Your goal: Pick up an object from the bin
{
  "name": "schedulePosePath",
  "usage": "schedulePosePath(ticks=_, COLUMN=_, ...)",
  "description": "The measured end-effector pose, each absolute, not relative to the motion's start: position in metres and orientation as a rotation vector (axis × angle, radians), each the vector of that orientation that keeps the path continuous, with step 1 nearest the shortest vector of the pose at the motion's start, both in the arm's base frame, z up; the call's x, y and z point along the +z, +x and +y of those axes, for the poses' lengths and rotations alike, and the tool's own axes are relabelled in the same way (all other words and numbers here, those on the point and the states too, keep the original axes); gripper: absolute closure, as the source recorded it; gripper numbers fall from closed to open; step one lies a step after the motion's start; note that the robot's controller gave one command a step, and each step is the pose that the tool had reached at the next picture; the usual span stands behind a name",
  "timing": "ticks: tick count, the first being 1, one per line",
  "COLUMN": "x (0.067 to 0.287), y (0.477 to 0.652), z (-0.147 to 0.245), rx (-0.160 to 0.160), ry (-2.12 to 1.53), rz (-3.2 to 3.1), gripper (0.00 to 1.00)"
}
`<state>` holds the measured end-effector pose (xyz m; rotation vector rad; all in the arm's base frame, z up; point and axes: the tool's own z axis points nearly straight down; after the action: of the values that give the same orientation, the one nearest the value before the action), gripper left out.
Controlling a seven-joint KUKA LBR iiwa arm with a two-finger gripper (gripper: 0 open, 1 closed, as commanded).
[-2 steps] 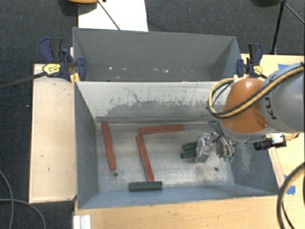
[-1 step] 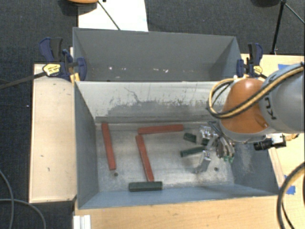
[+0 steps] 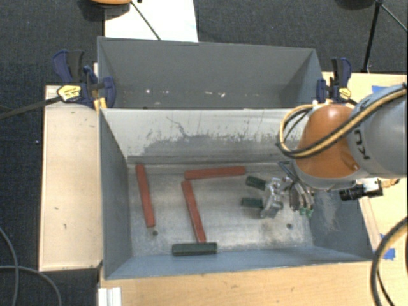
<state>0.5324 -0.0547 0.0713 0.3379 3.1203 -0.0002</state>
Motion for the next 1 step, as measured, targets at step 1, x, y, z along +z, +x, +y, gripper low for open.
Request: schedulePosePath(ticks=1, x=0.0704, y=0.532, z=-0.0546, rx=0.0, ry=0.337, rz=3.122, gripper=0.0)
